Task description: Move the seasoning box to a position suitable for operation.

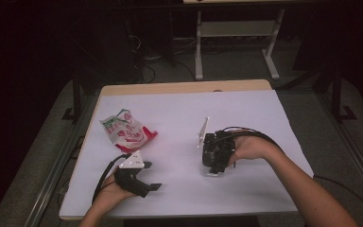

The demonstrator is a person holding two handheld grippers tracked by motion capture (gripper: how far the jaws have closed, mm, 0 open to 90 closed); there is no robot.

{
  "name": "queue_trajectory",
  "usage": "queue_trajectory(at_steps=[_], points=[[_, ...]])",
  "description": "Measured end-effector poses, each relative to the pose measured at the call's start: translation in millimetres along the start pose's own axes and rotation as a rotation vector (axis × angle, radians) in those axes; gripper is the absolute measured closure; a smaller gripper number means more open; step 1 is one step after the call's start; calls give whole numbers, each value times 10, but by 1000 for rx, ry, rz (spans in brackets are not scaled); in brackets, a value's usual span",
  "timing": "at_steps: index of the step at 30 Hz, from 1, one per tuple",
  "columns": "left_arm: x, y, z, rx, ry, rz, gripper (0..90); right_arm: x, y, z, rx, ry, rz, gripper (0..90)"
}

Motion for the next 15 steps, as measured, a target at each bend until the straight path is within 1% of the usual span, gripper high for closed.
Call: queue_trajectory(at_steps=[1,2,3,4,5,8,11,15], points=[[0,0,0,-1,0,-1,128,45,11,12,9,6,-14,150],[-1,1,1,-1,-1,0,128,45,11,12,9,6,-14,150],[-2,1,2,-1,-1,-1,128,62,15,21,12,11,-24,150],[-4,1,3,0,-1,-1,128,97,19,35,23,12,-41,151],[-5,0,6,1,-1,0,128,97,19,35,23,12,-41,151],[-11,1,15,2,-6,2,128,147,18,70,41,8,-63,150],[-15,0,20,3,-7,3,128,160,15,95,51,1,-77,150],[-17,-1,21,6,-8,6,128,156,18,98,46,-10,-88,150]])
Point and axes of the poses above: each handheld gripper's, and its own axes: z roughly forward along the jaws, y roughly out of its top, x roughly to its left, the point moved 7 cm from there along z, roughly forward along the jaws, and after that the axes turned 2 degrees about -y, right-handed, at the moved point
